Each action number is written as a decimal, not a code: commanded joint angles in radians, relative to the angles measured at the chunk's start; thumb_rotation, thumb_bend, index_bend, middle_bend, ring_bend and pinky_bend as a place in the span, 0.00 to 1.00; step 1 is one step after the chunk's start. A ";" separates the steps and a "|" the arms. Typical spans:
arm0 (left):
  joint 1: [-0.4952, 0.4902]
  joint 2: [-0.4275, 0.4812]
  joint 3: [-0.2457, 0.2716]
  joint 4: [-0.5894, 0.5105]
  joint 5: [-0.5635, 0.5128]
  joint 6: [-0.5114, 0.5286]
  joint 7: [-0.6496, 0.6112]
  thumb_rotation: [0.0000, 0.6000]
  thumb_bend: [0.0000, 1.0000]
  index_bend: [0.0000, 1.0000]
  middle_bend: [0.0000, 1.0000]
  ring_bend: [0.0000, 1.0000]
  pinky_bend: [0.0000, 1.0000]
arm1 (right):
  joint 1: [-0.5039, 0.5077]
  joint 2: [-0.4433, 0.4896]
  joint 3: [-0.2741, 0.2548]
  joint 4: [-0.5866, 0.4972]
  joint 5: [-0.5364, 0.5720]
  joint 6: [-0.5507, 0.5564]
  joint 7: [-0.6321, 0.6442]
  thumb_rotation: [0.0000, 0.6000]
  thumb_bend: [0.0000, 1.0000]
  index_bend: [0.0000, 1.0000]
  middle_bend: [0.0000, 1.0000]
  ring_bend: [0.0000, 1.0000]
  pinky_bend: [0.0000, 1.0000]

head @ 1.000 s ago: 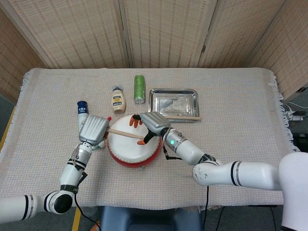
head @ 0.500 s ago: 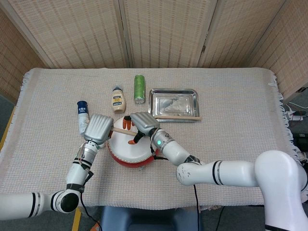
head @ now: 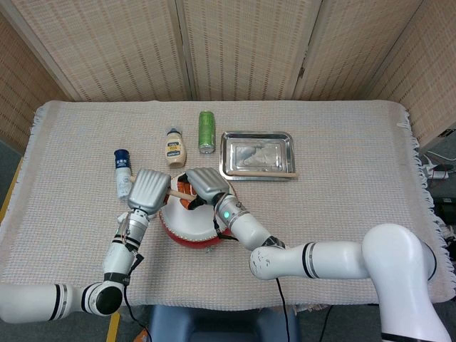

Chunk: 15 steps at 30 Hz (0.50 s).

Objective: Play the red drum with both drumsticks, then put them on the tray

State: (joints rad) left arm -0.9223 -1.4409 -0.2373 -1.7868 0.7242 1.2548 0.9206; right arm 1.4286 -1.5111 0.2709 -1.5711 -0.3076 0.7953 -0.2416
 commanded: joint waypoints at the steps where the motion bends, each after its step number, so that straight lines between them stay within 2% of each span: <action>1: 0.000 0.002 0.005 -0.002 0.007 0.002 -0.003 1.00 0.56 0.93 1.00 1.00 1.00 | -0.005 -0.005 0.006 -0.001 0.003 0.006 -0.001 1.00 0.58 0.70 0.64 0.56 0.67; 5: 0.002 0.002 0.011 0.000 0.016 0.004 -0.012 1.00 0.55 0.87 0.98 0.97 1.00 | -0.020 -0.010 0.020 -0.003 -0.005 0.013 0.007 1.00 0.68 0.75 0.68 0.60 0.72; 11: 0.009 0.008 0.016 -0.011 0.036 0.015 -0.029 1.00 0.53 0.74 0.87 0.90 1.00 | -0.049 -0.016 0.037 -0.010 -0.032 0.014 0.027 1.00 0.81 0.79 0.73 0.67 0.80; 15: 0.014 0.014 0.024 -0.020 0.059 0.021 -0.036 1.00 0.51 0.59 0.79 0.84 1.00 | -0.074 -0.023 0.045 -0.008 -0.061 0.005 0.051 1.00 0.88 0.82 0.75 0.69 0.84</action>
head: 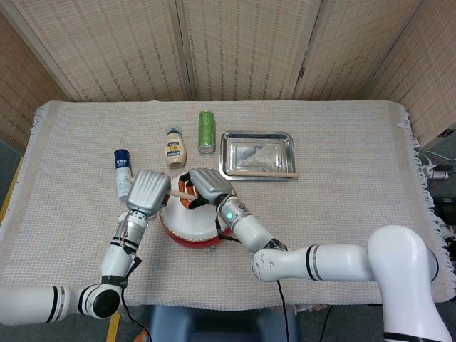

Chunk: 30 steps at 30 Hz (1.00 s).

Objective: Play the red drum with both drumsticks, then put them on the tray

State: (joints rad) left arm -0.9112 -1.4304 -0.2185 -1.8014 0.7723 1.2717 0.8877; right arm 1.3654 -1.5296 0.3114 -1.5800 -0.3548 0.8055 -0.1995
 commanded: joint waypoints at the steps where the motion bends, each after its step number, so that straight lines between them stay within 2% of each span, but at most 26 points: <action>1: 0.004 0.003 0.005 -0.008 0.015 0.007 -0.004 1.00 0.50 0.55 0.77 0.83 1.00 | -0.016 -0.006 0.005 0.001 -0.022 -0.006 0.013 1.00 0.91 0.83 0.75 0.70 0.84; 5: 0.007 0.003 0.007 -0.015 0.023 0.012 -0.007 1.00 0.46 0.44 0.70 0.77 1.00 | -0.036 -0.004 0.014 -0.007 -0.048 -0.015 0.031 1.00 0.98 0.85 0.77 0.71 0.86; 9: 0.008 0.006 0.008 -0.021 0.016 0.009 -0.007 1.00 0.41 0.35 0.60 0.68 0.99 | -0.058 -0.002 0.024 -0.009 -0.079 -0.013 0.051 1.00 1.00 0.89 0.79 0.73 0.88; 11: 0.009 0.008 0.007 -0.026 0.013 0.005 -0.012 1.00 0.38 0.30 0.55 0.63 0.94 | -0.070 -0.002 0.031 -0.007 -0.094 -0.020 0.067 1.00 1.00 0.91 0.80 0.74 0.88; 14: 0.010 0.014 0.007 -0.031 0.008 -0.002 -0.018 1.00 0.35 0.23 0.45 0.52 0.81 | -0.085 -0.004 0.037 -0.002 -0.116 -0.026 0.087 1.00 1.00 0.93 0.81 0.75 0.88; 18: 0.013 0.030 0.000 -0.044 -0.006 -0.016 -0.038 1.00 0.34 0.14 0.31 0.38 0.65 | -0.111 -0.011 0.045 0.008 -0.163 -0.033 0.119 1.00 1.00 0.95 0.81 0.75 0.89; 22: 0.015 0.043 0.001 -0.049 0.005 -0.019 -0.048 1.00 0.34 0.08 0.23 0.28 0.52 | -0.139 -0.016 0.053 0.015 -0.219 -0.038 0.157 1.00 1.00 0.97 0.82 0.75 0.89; 30: 0.020 0.062 0.001 -0.049 0.013 -0.022 -0.065 1.00 0.34 0.06 0.18 0.23 0.45 | -0.193 -0.019 0.070 0.026 -0.321 -0.047 0.231 1.00 1.00 0.98 0.82 0.76 0.89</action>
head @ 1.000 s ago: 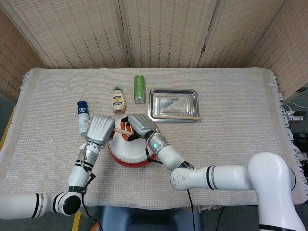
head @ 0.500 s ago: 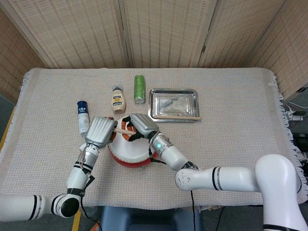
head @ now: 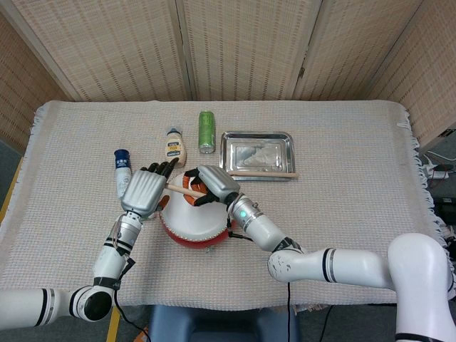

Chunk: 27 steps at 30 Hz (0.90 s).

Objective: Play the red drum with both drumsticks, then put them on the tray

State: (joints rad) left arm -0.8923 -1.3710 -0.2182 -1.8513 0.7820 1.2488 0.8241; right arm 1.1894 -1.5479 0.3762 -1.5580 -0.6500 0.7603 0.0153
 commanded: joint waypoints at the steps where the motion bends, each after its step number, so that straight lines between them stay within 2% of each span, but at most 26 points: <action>1: 0.002 0.004 0.001 0.000 0.005 0.003 -0.003 1.00 0.34 0.06 0.18 0.23 0.45 | -0.022 0.001 0.006 0.003 -0.036 -0.003 0.022 1.00 1.00 0.98 0.83 0.76 0.89; 8: 0.015 0.028 0.003 -0.001 -0.002 0.003 -0.022 1.00 0.34 0.03 0.16 0.20 0.42 | -0.063 0.039 -0.008 -0.015 -0.098 -0.002 0.032 1.00 1.00 0.99 0.83 0.76 0.89; 18: 0.056 0.080 0.004 -0.006 0.020 0.005 -0.098 1.00 0.34 0.02 0.15 0.18 0.40 | -0.146 0.179 -0.048 -0.056 -0.180 -0.023 0.038 1.00 1.00 0.99 0.83 0.76 0.89; 23: 0.079 0.103 0.018 -0.012 0.059 0.014 -0.123 1.00 0.34 0.02 0.15 0.18 0.40 | -0.179 0.241 -0.059 -0.036 -0.243 -0.057 0.071 1.00 1.00 0.99 0.83 0.76 0.89; 27: 0.100 0.119 0.023 -0.018 0.096 0.026 -0.153 1.00 0.34 0.02 0.15 0.18 0.40 | -0.198 0.269 -0.067 0.020 -0.313 -0.118 0.129 1.00 1.00 0.99 0.83 0.76 0.89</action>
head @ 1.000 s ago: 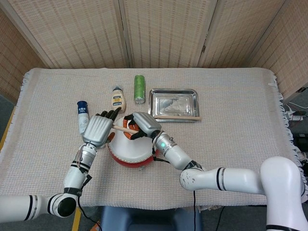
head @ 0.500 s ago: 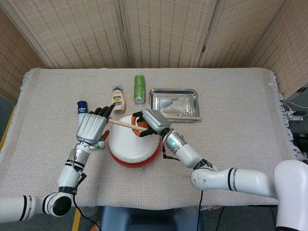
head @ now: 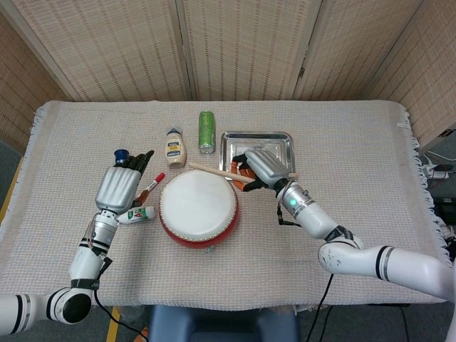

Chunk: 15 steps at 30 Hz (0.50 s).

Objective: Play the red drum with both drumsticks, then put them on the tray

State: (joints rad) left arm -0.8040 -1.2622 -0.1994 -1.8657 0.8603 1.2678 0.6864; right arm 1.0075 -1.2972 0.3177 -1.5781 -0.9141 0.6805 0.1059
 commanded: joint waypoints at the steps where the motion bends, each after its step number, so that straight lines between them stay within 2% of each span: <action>1: 0.017 0.012 0.005 -0.004 0.024 0.010 -0.021 1.00 0.34 0.02 0.15 0.18 0.40 | -0.020 0.019 -0.010 0.054 -0.066 -0.047 0.052 1.00 1.00 0.99 0.83 0.76 0.89; 7: 0.042 0.026 0.014 0.008 0.054 0.012 -0.052 1.00 0.34 0.02 0.15 0.18 0.40 | -0.036 -0.022 -0.033 0.215 -0.179 -0.111 0.154 1.00 1.00 0.99 0.83 0.76 0.89; 15: 0.065 0.029 0.020 0.034 0.071 -0.002 -0.083 1.00 0.34 0.02 0.15 0.18 0.39 | -0.019 -0.155 -0.065 0.497 -0.341 -0.170 0.324 1.00 1.00 0.98 0.83 0.75 0.89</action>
State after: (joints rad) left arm -0.7409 -1.2331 -0.1798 -1.8334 0.9303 1.2674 0.6052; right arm 0.9811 -1.3972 0.2697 -1.1679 -1.1928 0.5380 0.3620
